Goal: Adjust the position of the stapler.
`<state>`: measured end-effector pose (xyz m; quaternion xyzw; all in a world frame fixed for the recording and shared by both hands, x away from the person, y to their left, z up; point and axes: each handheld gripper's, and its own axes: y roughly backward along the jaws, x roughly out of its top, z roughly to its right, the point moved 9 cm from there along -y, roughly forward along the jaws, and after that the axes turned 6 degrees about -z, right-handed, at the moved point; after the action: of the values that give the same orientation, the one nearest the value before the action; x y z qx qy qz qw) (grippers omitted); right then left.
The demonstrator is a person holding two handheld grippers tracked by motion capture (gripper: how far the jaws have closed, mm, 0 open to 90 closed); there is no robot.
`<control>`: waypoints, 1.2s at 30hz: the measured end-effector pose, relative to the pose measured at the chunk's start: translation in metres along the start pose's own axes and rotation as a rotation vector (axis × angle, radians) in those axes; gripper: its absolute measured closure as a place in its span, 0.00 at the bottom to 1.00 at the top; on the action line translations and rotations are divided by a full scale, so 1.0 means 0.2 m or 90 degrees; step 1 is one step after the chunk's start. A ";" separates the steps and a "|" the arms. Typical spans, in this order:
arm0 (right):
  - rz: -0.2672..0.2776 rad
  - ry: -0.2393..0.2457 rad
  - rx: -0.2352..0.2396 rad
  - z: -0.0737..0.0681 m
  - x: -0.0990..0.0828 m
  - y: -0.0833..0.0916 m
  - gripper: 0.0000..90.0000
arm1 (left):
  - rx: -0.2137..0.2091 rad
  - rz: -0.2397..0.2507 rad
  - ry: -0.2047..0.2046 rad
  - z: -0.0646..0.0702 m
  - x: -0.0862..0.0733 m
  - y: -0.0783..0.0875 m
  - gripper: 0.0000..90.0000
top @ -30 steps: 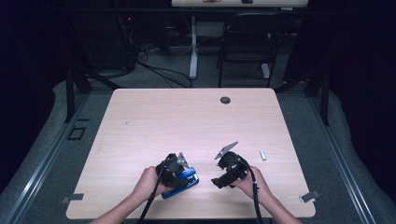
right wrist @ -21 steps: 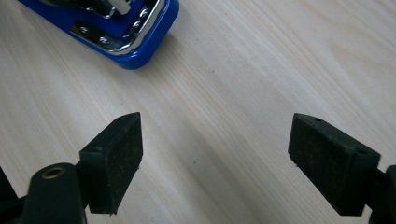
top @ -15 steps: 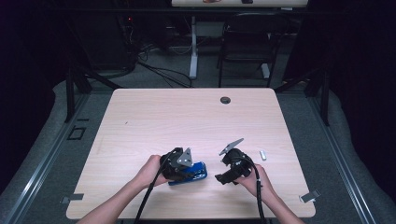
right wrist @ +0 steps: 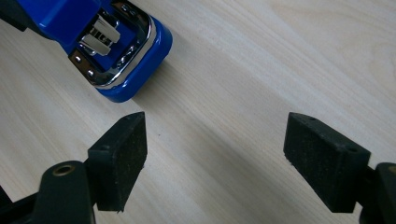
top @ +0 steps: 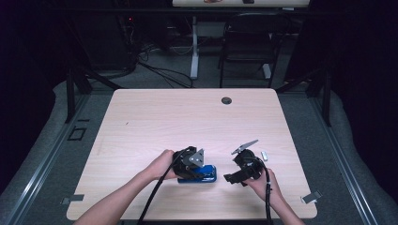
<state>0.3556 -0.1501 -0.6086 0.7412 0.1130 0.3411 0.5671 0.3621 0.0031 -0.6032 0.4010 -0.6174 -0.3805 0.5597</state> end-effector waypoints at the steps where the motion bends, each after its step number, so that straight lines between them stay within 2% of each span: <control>1: -0.003 0.001 0.003 0.00 -0.01 0.00 0.27 | -0.005 -0.005 -0.004 0.00 0.01 -0.01 0.74; 3: -0.001 0.000 0.011 0.00 -0.01 0.01 0.28 | 0.000 -0.017 -0.014 0.01 0.02 -0.02 0.74; 6: 0.001 -0.001 0.006 0.01 -0.02 0.01 0.28 | 0.002 -0.023 -0.016 0.01 0.03 -0.03 0.74; 10: 0.009 -0.009 0.018 0.01 -0.03 0.01 0.29 | 0.004 -0.027 0.010 0.00 0.03 -0.05 0.74; 11: 0.017 -0.017 0.038 0.00 -0.02 0.01 0.35 | 0.005 -0.025 0.022 -0.01 0.02 -0.05 0.73; 12: 0.022 -0.021 0.045 -0.01 -0.02 0.01 0.40 | 0.009 -0.023 0.030 -0.02 0.02 -0.06 0.73; 13: 0.022 -0.021 0.045 -0.01 -0.02 0.01 0.40 | 0.009 -0.023 0.030 -0.02 0.02 -0.06 0.73; 15: 0.011 -0.020 0.057 -0.02 -0.02 -0.02 0.46 | 0.014 -0.018 0.040 -0.02 0.02 -0.07 0.73; 17: 0.006 -0.022 0.064 -0.03 -0.03 -0.04 0.52 | 0.008 -0.015 0.042 -0.02 0.02 -0.08 0.73; 18: 0.006 -0.022 0.064 -0.03 -0.03 -0.04 0.52 | 0.008 -0.015 0.042 -0.02 0.02 -0.08 0.73; 19: 0.013 -0.037 0.067 -0.03 -0.02 -0.05 0.57 | 0.004 -0.008 0.044 -0.02 0.02 -0.08 0.73; 21: 0.014 -0.034 0.060 -0.03 -0.02 -0.05 0.64 | 0.004 -0.001 0.042 -0.02 0.02 -0.08 0.74; 22: 0.014 -0.034 0.060 -0.03 -0.02 -0.05 0.64 | 0.004 -0.001 0.042 -0.02 0.02 -0.08 0.74; 23: 0.033 -0.046 0.066 -0.02 0.00 -0.04 0.74 | 0.003 0.007 0.040 -0.02 0.03 -0.08 0.74; 25: 0.041 -0.054 0.070 -0.02 0.00 -0.03 0.76 | 0.003 0.010 0.035 -0.01 0.04 -0.08 0.74; 26: 0.055 -0.059 0.071 -0.01 0.01 -0.01 0.81 | 0.009 0.015 0.031 -0.01 0.05 -0.09 0.74; 27: 0.075 -0.081 0.065 0.01 0.01 0.00 0.86 | 0.002 0.010 0.026 -0.01 0.06 -0.09 0.74; 28: 0.075 -0.081 0.065 0.01 0.01 0.00 0.86 | 0.006 0.006 0.016 -0.01 0.08 -0.10 0.74; 30: 0.089 -0.132 0.068 0.04 0.00 0.01 0.92 | 0.002 0.007 0.015 -0.01 0.09 -0.11 0.73; 31: 0.090 -0.144 0.079 0.04 0.00 0.00 0.94 | 0.002 0.007 0.015 -0.01 0.09 -0.11 0.73; 32: 0.090 -0.144 0.079 0.04 0.00 0.00 0.94 | -0.001 0.013 0.021 -0.01 0.09 -0.11 0.73; 33: 0.104 -0.164 0.107 0.04 0.00 0.00 1.00 | -0.008 0.010 0.024 -0.01 0.09 -0.11 0.73; 34: 0.104 -0.164 0.107 0.04 0.00 0.00 1.00 | -0.011 0.012 0.029 -0.01 0.09 -0.11 0.73; 35: 0.119 -0.166 0.134 0.03 0.01 -0.01 1.00 | -0.018 0.016 0.039 -0.01 0.09 -0.11 0.70; 36: 0.119 -0.166 0.134 0.03 0.01 -0.01 1.00 | -0.018 0.016 0.039 -0.01 0.09 -0.11 0.65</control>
<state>0.3609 -0.1524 -0.6100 0.8414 0.0043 0.2800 0.4622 0.3651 -0.0213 -0.6162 0.3968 -0.5994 -0.3696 0.5888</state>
